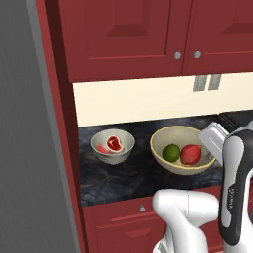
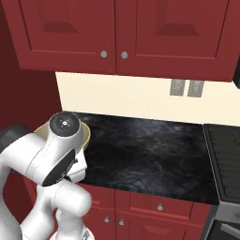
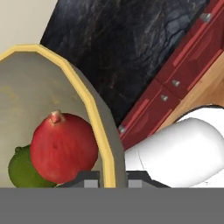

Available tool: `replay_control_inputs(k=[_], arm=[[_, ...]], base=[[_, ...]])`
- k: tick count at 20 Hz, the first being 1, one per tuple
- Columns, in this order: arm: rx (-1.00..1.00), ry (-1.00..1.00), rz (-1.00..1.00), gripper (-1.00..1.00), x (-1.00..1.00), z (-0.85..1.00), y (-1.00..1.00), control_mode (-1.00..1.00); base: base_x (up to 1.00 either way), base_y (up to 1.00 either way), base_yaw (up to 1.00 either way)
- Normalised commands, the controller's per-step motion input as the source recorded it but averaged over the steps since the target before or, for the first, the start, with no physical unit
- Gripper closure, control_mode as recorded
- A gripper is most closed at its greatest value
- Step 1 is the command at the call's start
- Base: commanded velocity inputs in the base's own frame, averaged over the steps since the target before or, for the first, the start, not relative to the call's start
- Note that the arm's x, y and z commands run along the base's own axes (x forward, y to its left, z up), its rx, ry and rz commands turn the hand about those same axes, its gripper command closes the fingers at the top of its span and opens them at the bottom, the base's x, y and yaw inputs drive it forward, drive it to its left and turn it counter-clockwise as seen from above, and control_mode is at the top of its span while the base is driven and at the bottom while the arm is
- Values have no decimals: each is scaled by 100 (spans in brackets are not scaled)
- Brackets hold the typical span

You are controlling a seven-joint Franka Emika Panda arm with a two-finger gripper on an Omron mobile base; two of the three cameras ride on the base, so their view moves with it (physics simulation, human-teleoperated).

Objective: Place the bowl with the onion and lime on the top shelf of the fridge. Place the bowl with the steaks on the second highest shelf of the fridge.

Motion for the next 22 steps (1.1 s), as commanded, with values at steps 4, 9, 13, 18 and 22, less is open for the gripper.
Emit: replay_control_inputs(k=[4, 9, 13, 18, 22], arm=[[0, 0, 0, 100, -7, 0, 0, -100], [0, 0, 0, 100, 0, 0, 0, 100], [0, 0, 0, 100, 0, 0, 0, 100], [0, 0, 0, 100, 0, 0, 0, 100], [0, 0, 0, 100, 0, 0, 0, 100]], base=[[0, 0, 0], [-41, 0, 3], [-97, -11, 4], [-100, -22, 5], [-100, -6, 15]])
